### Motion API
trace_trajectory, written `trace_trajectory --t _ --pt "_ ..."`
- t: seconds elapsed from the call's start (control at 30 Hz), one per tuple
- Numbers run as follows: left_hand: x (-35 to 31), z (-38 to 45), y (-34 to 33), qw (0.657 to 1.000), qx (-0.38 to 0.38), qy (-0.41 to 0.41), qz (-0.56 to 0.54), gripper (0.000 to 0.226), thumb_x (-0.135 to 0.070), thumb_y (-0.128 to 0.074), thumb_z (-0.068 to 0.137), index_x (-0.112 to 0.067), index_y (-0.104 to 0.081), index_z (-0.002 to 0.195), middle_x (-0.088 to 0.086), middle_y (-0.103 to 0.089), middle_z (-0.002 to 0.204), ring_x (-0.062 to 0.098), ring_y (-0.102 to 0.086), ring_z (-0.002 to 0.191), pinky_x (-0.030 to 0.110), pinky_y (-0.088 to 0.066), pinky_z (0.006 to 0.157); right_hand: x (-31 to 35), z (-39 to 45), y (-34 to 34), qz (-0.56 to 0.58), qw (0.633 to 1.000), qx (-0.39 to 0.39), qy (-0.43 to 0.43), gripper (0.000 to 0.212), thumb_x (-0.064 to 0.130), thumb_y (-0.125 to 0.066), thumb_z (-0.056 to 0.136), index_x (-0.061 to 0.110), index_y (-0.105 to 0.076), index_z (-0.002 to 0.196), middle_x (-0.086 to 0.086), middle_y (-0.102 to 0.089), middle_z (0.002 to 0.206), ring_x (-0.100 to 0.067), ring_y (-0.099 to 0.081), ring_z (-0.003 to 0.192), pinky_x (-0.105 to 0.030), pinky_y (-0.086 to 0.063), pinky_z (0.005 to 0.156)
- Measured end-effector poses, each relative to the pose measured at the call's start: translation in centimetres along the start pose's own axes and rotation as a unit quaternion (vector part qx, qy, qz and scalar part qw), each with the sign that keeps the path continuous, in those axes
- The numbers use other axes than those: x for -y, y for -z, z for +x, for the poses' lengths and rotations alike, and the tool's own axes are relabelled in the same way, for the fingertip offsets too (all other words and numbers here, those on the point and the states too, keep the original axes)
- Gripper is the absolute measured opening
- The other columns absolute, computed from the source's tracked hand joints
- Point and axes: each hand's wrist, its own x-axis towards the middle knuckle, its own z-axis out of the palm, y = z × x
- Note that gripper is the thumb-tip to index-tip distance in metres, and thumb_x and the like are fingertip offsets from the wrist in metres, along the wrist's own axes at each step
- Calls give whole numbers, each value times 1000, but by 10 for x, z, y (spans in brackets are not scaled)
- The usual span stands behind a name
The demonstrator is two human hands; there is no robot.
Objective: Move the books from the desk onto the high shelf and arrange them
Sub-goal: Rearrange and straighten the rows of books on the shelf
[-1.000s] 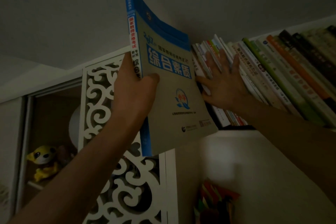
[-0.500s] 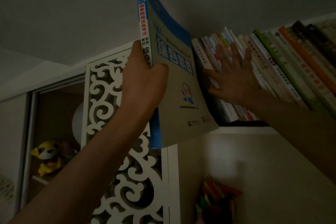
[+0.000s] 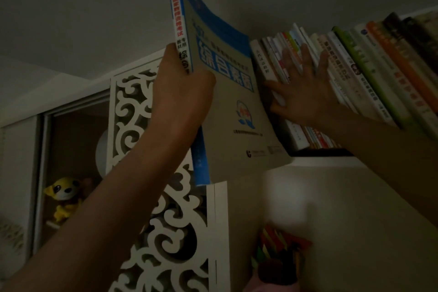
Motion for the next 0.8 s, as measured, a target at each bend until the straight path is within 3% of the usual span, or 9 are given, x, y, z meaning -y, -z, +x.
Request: trace_trajectory --t 0.27,0.37,0.43,0.53,0.67,0.73,0.8 --pt "-4 15 -15 999 -13 21 39 27 -6 -49 91 -30 -40 81 -5 -56 90 19 -63 93 32 -57 75 -3 -2 3 4 1000 6 -8 83 72 -7 69 40 -41 137 -19 3 156 -46 11 140 -61 17 104" --pt "-9 32 -16 997 -20 43 55 28 -3 -49 90 -26 -39 77 -5 -53 83 16 -61 84 24 -55 66 -5 -1 1 3 1000 -11 0 79 70 -13 71 37 -49 133 -22 -5 155 -49 4 140 -64 13 104" --pt "-4 41 -18 995 -41 44 77 26 -3 -49 89 -25 -40 78 -6 -53 82 17 -61 84 28 -56 70 -5 -1 2 21 999 -23 6 75 67 -19 72 34 -53 130 -24 -10 154 -51 0 139 -66 12 103" --pt "7 38 -26 991 -69 22 111 15 -5 -49 89 -18 -44 95 -8 -55 86 18 -62 90 41 -56 79 -4 -2 -1 24 999 -38 12 72 64 -22 73 31 -57 127 -26 -14 153 -53 -2 138 -66 11 102" --pt "21 22 -35 992 -110 14 64 19 -5 -46 89 -16 -44 104 -6 -59 90 15 -63 86 43 -57 77 -4 -1 0 26 999 -41 17 76 66 -20 73 31 -55 130 -26 -14 153 -54 -3 138 -70 7 102" --pt "30 10 -41 990 -124 12 65 32 -8 -45 86 -15 -43 117 -4 -60 99 13 -62 88 42 -57 76 -4 -1 1 16 1000 -16 10 82 69 -12 70 35 -47 136 -22 -5 155 -51 5 139 -67 12 103" --pt "39 0 -49 987 -137 7 88 65 -13 -42 76 -18 -28 140 5 -53 127 17 -58 107 39 -55 80 -3 -1 1 19 1000 -17 7 82 70 -11 70 35 -46 136 -22 -3 156 -50 6 139 -66 15 102"
